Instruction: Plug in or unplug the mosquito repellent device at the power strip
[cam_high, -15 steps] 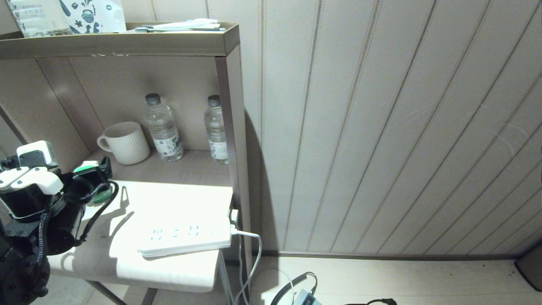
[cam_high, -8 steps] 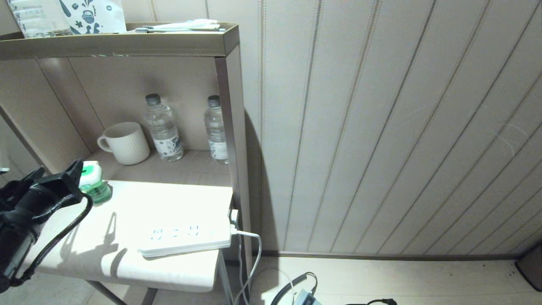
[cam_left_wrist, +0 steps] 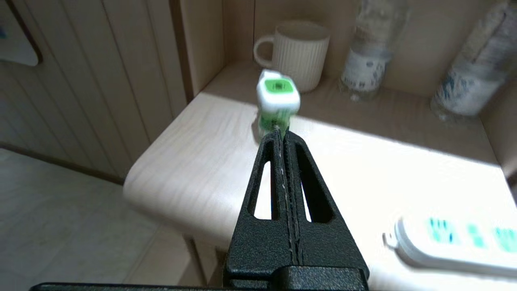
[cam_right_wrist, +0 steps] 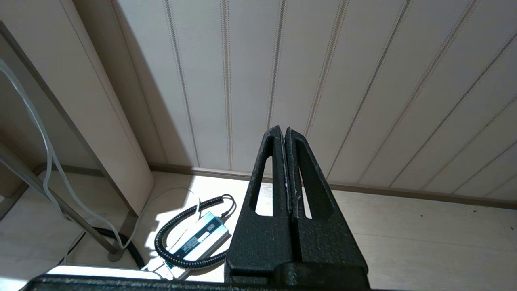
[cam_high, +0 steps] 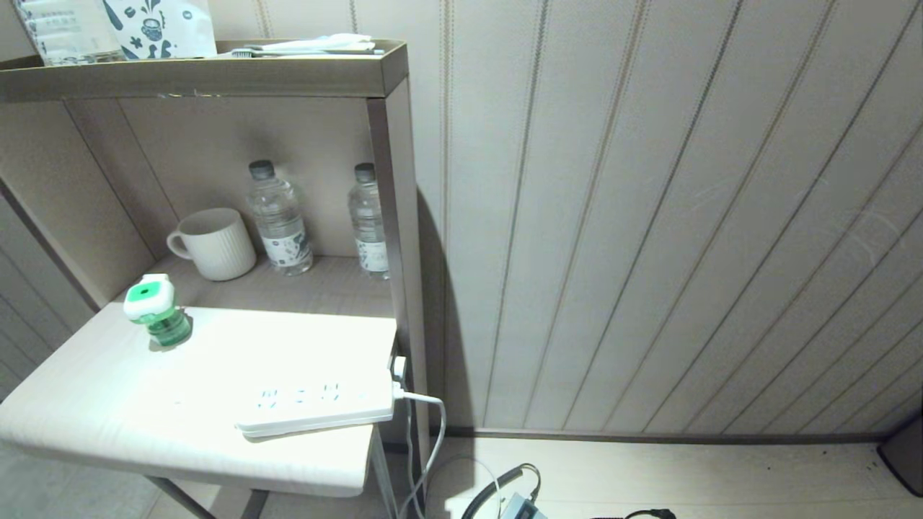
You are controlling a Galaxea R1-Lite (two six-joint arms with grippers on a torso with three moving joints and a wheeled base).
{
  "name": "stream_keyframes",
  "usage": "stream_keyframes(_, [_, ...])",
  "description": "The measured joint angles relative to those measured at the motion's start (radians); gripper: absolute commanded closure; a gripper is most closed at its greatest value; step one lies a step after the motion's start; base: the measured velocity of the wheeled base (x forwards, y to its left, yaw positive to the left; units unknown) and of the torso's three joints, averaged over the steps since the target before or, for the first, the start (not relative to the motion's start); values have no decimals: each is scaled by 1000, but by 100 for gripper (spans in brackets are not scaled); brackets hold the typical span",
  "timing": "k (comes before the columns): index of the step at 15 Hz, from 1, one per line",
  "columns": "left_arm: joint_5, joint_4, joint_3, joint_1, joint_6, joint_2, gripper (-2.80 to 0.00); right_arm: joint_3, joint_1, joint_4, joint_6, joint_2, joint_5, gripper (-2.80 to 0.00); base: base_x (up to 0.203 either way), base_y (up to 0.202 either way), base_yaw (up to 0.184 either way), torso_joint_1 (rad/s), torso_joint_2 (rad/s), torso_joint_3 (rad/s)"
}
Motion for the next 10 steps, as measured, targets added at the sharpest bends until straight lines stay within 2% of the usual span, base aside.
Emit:
stream_keyframes(2, [-41,154,46,49,36,-168,0,0,0,0,0,0,0,0,0,0,0,0,0,0])
stream_keyframes(3, [-42,191,98,69,55,-234,0,0,0,0,0,0,0,0,0,0,0,0,0,0])
stream_keyframes(6, [-49,173,209,97,80,-330,0,0,0,0,0,0,-1,0,0,0,0,0,0,0])
stream_keyframes(10, [-92,309,243,25,89,-453,0,0,0,0,0,0,-1,0,0,0,0,0,0,0])
